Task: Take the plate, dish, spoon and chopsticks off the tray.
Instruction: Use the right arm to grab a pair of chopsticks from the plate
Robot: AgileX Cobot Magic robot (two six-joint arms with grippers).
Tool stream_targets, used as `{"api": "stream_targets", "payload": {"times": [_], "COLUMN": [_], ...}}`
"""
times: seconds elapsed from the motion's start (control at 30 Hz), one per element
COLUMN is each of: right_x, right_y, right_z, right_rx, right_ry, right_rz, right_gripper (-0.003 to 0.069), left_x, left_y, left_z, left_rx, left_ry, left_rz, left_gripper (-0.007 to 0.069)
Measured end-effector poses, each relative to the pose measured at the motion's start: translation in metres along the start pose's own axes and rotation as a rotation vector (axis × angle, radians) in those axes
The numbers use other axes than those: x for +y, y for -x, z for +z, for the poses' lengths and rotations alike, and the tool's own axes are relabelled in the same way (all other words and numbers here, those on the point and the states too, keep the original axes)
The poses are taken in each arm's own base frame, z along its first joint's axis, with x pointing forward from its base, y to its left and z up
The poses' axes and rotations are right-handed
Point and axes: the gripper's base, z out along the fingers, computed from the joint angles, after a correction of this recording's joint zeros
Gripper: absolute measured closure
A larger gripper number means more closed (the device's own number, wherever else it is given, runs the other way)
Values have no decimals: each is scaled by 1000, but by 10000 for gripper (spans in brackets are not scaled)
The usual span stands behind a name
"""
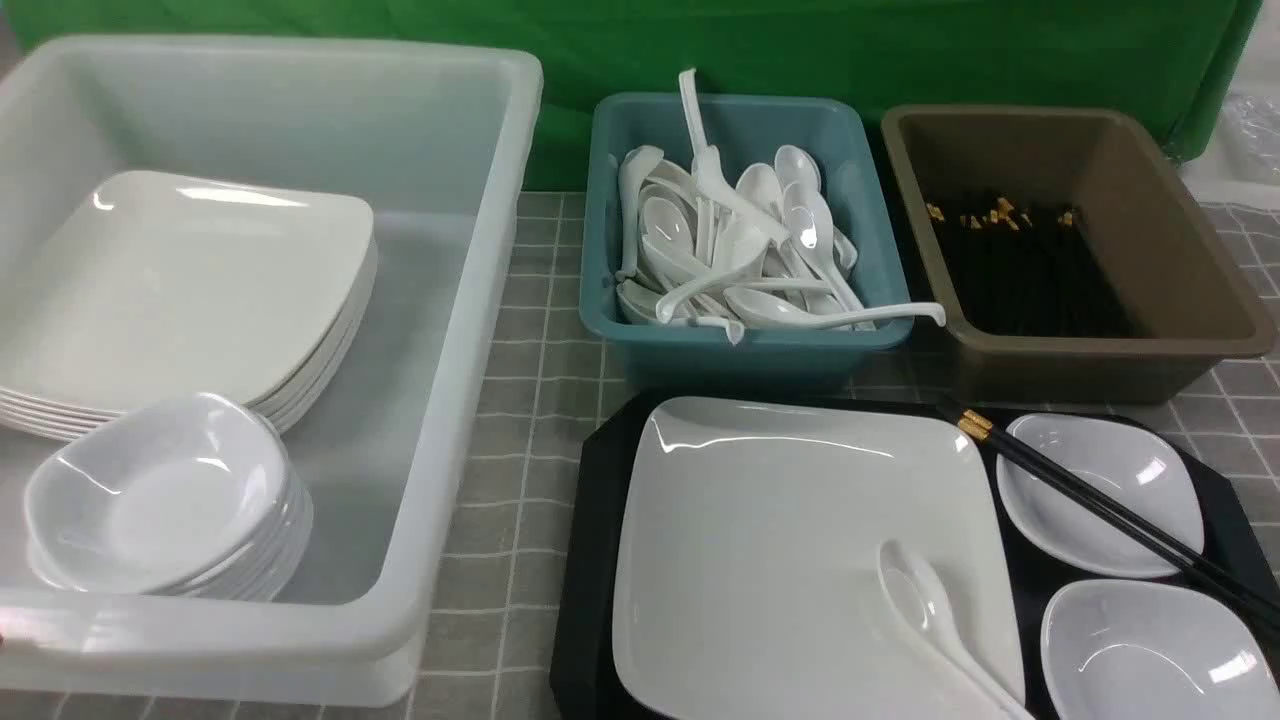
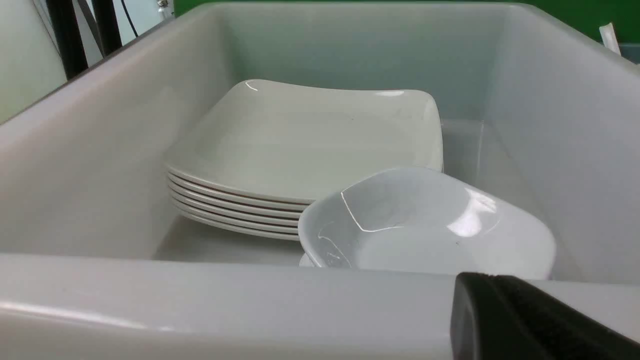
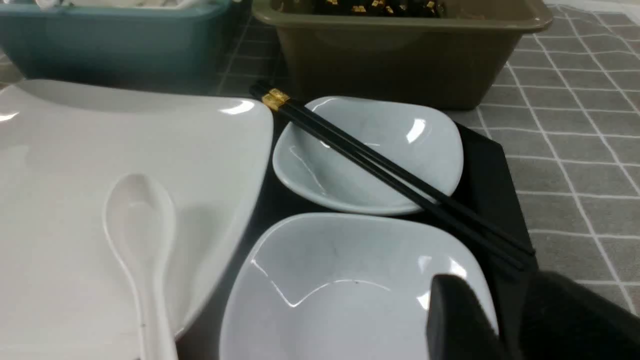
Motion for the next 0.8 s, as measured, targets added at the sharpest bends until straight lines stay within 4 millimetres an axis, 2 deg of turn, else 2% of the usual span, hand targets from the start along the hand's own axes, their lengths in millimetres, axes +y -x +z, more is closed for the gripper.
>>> {"api": "stream_targets", "payload": {"times": [0.73,0.8], "right_x": [0,0], "right_y": [0,0], "right_z": [0,0], "right_rx": [0,0], "right_ry": [0,0], "right_rz": [0,0], "right_gripper": [414,414], "left_x": [0,-1], "left_y": [0,3], "left_z": [0,0], "left_rx": [-4,-37], "left_ry": [0,-14], "left_rz": [-1,-110], "left_gripper": [604,604]}}
